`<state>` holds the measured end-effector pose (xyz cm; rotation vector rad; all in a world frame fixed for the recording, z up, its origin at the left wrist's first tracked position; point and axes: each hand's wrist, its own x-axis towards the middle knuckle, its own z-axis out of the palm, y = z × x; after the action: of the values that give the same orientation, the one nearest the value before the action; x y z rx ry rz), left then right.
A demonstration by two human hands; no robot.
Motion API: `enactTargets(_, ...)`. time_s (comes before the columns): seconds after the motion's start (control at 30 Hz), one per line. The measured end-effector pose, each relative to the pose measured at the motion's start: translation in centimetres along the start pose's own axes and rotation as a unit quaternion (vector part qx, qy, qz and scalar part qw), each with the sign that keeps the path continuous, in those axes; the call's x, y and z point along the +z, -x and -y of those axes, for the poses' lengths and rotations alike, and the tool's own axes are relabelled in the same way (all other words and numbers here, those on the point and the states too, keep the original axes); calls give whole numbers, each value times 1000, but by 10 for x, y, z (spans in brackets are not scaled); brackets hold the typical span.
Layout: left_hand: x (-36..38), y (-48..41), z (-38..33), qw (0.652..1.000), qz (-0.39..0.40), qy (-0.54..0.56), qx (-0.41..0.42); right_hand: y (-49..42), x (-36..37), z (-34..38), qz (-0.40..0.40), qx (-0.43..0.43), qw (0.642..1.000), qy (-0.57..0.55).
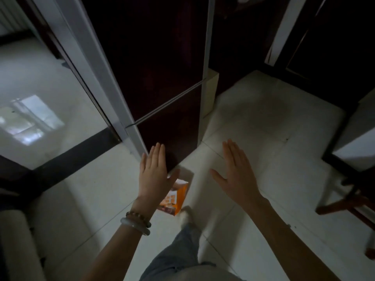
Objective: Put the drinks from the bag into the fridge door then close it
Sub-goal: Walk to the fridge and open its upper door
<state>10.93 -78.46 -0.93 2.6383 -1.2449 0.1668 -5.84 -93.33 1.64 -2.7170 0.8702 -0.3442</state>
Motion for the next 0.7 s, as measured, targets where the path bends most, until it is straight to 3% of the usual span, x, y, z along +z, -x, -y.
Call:
enactTargets(0.3, -2, -110, 27, 998, -43, -18, -50, -148, 9, 17, 7, -102, 995, -14)
enactTargets(0.7, -5, -145, 59, 983, -53, -41, -172, -240, 36, 51, 54, -242, 968, -35)
